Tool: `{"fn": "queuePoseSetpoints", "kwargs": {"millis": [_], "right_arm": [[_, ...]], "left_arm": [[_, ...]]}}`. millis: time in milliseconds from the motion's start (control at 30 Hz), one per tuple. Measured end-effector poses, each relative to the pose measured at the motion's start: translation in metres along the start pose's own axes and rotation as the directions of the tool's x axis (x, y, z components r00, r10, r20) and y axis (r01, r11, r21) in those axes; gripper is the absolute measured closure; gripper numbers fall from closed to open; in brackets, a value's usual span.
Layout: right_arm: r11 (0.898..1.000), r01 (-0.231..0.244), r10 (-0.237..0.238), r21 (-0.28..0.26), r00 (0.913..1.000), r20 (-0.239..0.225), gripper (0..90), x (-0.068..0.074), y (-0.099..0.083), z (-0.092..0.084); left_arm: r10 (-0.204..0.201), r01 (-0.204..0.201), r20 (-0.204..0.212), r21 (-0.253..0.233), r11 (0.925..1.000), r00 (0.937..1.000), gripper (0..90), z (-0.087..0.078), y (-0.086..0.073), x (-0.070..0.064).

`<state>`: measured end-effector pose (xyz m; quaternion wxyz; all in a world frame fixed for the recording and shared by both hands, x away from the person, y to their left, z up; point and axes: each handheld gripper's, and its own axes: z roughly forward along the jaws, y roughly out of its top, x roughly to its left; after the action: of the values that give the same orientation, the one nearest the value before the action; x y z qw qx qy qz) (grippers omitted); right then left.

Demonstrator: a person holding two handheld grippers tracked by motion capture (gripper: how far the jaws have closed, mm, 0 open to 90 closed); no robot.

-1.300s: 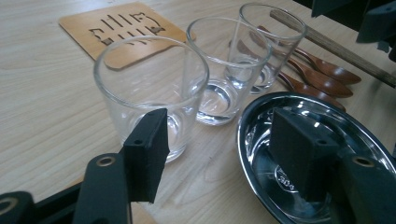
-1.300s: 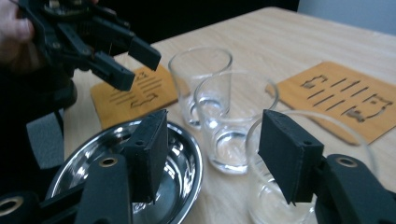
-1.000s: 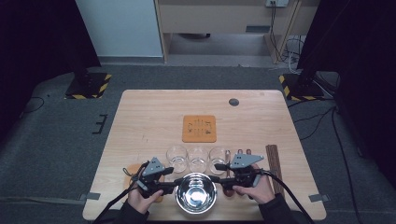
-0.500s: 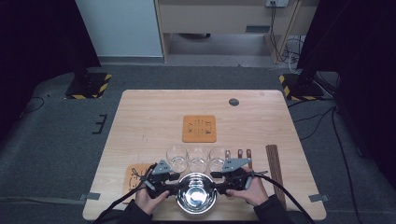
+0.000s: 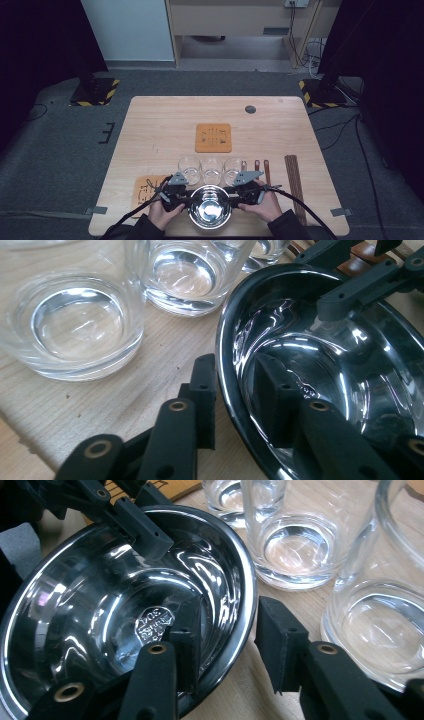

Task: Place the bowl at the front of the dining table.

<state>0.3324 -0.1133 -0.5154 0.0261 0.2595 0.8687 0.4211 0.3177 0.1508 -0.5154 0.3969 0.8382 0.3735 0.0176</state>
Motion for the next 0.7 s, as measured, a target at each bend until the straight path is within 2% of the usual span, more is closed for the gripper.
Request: {"fn": "queuePoseSetpoints", "kwargs": {"millis": [167,433,500,567,700], "right_arm": [[1.0,-0.007,0.007,-0.001,1.0,-0.002,66.9,0.002,-0.001,0.003],[1.0,-0.02,0.02,-0.013,0.9998,-0.01,66.9,0.004,0.0,0.004],[1.0,-0.012,0.012,-0.014,0.9999,-0.009,67.7,0.005,0.001,0.004],[1.0,-0.009,0.009,-0.018,0.9999,-0.008,68.3,0.006,0.001,0.003],[1.0,-0.004,0.004,-0.022,0.9999,-0.01,68.7,0.007,0.002,0.003]], "left_arm": [[-0.008,0.008,-0.012,-0.003,1.0,0.9999,74.5,0.0,0.0,0.0],[-0.028,0.027,-0.061,-0.013,0.9996,0.9977,78.2,-0.002,0.001,-0.001],[-0.037,0.035,-0.057,-0.035,0.9988,0.9977,78.9,-0.005,0.001,-0.002],[-0.047,0.045,-0.035,-0.065,0.9969,0.9983,80.1,-0.008,0.002,-0.004],[-0.034,0.032,-0.021,-0.113,0.9931,0.9992,81.7,-0.013,0.003,-0.008]]}}
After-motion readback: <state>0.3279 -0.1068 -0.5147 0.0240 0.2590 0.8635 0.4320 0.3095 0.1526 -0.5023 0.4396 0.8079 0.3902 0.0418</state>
